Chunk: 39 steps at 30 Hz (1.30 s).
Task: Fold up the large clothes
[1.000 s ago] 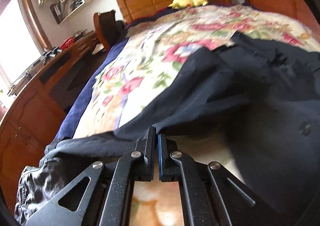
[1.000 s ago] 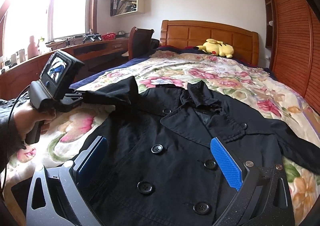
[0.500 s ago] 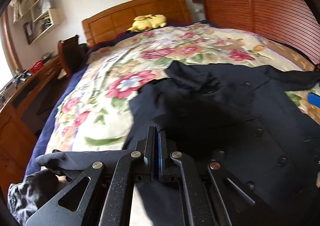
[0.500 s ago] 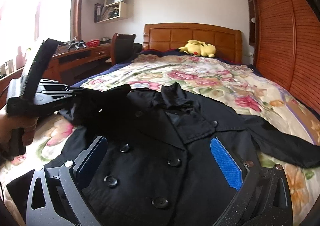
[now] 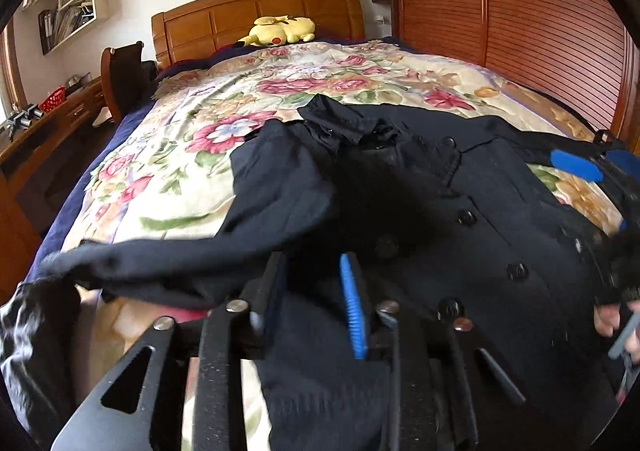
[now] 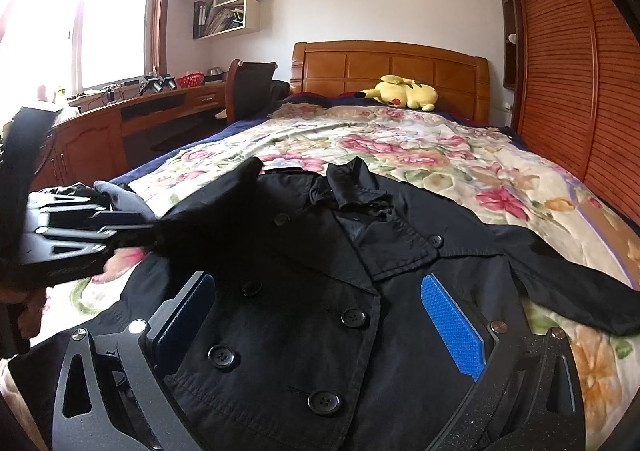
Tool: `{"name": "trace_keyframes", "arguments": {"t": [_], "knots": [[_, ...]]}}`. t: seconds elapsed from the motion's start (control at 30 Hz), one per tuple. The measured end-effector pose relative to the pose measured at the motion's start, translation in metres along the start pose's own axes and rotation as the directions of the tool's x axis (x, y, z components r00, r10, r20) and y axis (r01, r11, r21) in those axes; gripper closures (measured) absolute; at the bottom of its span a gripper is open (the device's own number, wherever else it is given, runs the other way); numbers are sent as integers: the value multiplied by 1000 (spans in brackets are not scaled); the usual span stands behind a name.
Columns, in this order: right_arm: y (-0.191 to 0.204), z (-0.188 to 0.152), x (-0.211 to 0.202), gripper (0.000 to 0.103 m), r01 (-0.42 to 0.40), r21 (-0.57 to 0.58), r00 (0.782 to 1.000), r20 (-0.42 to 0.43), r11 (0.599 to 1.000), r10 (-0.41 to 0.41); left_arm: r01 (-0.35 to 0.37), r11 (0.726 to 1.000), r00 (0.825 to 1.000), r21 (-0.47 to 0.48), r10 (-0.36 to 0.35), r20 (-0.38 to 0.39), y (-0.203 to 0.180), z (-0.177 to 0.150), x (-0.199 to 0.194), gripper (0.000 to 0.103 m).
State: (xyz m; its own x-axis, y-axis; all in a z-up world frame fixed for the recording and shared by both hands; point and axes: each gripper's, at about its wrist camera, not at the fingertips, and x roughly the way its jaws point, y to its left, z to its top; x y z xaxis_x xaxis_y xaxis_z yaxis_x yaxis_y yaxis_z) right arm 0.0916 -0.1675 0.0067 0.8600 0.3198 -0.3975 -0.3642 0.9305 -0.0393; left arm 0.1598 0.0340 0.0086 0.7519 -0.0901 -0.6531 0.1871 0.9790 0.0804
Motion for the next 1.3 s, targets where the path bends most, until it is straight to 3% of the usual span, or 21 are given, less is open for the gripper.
{"name": "trace_keyframes", "arguments": {"t": [0.1, 0.2, 0.23, 0.43, 0.6, 0.83, 0.93, 1.03, 1.3], "knots": [[-1, 0, 1, 0, -2, -4, 1000, 0, 1000, 2, -9, 1000, 1000, 11, 9, 15, 6, -7, -12, 55], [1, -1, 0, 0, -1, -11, 1000, 1, 1000, 1, -51, 999, 998, 8, 51, 45, 18, -11, -20, 30], [1, -1, 0, 0, -1, -13, 1000, 2, 1000, 1, -58, 998, 997, 0, 58, 55, 23, -10, -22, 28], [2, -1, 2, 0, 1, -22, 1000, -2, 1000, -1, -126, 989, 990, -80, 130, 51, 65, 1, -15, 27], [2, 0, 3, 0, -1, -29, 1000, -6, 1000, 1, -213, 974, 977, -83, 213, -10, 93, -1, 10, 27], [2, -1, 5, 0, -3, -31, 1000, -10, 1000, 2, -241, 970, 967, -23, 238, -93, 111, -17, 38, 27], [2, -1, 6, 0, -1, -36, 1000, -14, 999, 1, -271, 962, 958, 37, 273, -89, 112, -10, 45, 27], [3, -1, 7, 0, 1, -43, 1000, -17, 999, -1, -243, 967, 966, 69, 248, -68, 112, -2, 48, 27], [4, -1, 8, 0, -3, -45, 1000, -25, 999, 2, -260, 936, 949, 239, 293, -114, 98, -1, 79, 27]]}}
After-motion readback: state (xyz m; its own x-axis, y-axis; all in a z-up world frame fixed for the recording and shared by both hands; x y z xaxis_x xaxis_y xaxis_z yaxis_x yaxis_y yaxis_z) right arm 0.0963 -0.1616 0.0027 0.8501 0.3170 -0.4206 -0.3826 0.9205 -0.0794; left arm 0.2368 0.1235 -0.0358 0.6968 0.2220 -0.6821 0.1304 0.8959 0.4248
